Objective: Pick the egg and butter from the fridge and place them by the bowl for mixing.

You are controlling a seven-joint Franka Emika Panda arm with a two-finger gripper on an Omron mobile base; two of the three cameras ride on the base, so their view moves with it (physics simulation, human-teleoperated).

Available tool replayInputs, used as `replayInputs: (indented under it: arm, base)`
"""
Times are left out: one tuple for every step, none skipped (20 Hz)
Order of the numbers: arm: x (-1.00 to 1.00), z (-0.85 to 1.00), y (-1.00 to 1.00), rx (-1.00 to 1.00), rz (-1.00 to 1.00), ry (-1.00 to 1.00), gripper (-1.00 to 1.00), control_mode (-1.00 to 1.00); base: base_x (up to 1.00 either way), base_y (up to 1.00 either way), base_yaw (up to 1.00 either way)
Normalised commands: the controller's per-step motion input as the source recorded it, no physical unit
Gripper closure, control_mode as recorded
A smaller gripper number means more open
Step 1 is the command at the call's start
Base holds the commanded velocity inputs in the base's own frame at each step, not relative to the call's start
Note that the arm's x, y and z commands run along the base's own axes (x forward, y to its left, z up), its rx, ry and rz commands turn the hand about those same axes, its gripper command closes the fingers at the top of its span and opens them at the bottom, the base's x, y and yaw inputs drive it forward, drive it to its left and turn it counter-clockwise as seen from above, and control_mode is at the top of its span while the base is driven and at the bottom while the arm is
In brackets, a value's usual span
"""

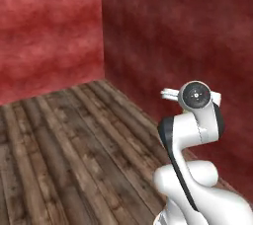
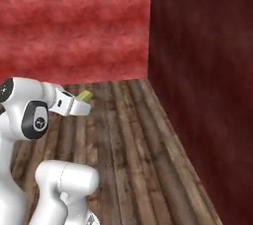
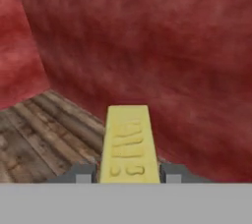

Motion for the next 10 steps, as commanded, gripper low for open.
replayInputs:
  arm:
    - [0.00,0.00,0.00,0.00,0.00,0.00,1.00,1.00]
    - [0.00,0.00,0.00,0.00,0.00,0.00,1.00,1.00]
    - [0.00,0.00,0.00,0.00,0.00,0.00,1.00,1.00]
    - [0.00,0.00,0.00,0.00,0.00,0.00,1.00,1.00]
    - [0.00,0.00,0.00,0.00,0.00,0.00,1.00,1.00]
    - [0.00,0.00,0.00,0.00,0.00,0.00,1.00,1.00]
    - [0.00,0.00,0.00,0.00,0.00,0.00,1.00,1.00]
    - [0.00,0.00,0.00,0.00,0.00,0.00,1.00,1.00]
    - [0.00,0.00,0.00,0.00,0.00,0.00,1.00,1.00]
    - [0.00,0.00,0.00,0.00,0.00,0.00,1.00,1.00]
  base:
    - [0.70,0.00,0.79]
    - [0.78,0.00,0.77]
    - [0.86,0.00,0.75]
    - [1.00,0.00,0.69]
    - [1.00,0.00,0.63]
    - [1.00,0.00,0.58]
    - [1.00,0.00,0.52]
    - [1.00,0.00,0.43]
    - [1.00,0.00,0.40]
    - [1.00,0.00,0.37]
